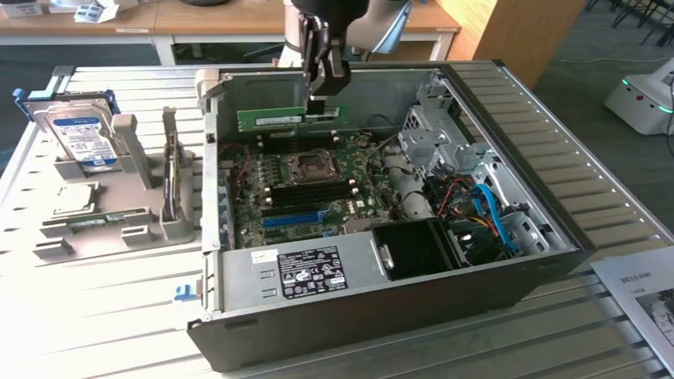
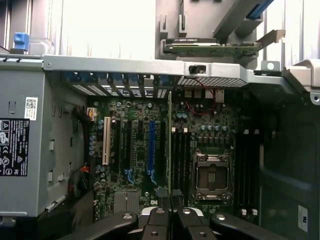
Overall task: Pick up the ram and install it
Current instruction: 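Pick up the ram and move it above insertion slot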
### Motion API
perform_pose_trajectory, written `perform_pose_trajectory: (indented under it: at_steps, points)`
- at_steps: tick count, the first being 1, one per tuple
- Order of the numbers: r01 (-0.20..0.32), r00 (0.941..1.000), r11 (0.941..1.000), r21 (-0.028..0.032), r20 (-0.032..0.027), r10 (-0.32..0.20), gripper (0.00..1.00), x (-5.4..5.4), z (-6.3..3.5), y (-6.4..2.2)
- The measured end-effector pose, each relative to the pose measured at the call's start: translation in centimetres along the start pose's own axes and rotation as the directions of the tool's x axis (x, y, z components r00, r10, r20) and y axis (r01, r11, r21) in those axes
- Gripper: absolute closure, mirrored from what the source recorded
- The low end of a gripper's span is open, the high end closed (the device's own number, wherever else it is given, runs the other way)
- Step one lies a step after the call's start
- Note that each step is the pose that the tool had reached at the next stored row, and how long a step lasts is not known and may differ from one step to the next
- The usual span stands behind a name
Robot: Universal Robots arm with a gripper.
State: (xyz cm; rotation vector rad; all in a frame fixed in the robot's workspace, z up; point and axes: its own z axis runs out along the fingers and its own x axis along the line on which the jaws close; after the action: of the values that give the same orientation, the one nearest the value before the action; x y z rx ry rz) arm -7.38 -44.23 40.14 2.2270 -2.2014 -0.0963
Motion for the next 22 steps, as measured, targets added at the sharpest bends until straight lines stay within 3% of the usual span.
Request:
perform_pose_trajectory:
  at_steps: [12,22]
  points:
    - [0.0,1.0,1.0,-0.0007,-0.0001,0.0,0.88,0.0,-0.11,-2.23]
    - [0.0,1.0,1.0,-0.0006,0.0002,0.0,0.88,0.0,-0.08,-2.24]
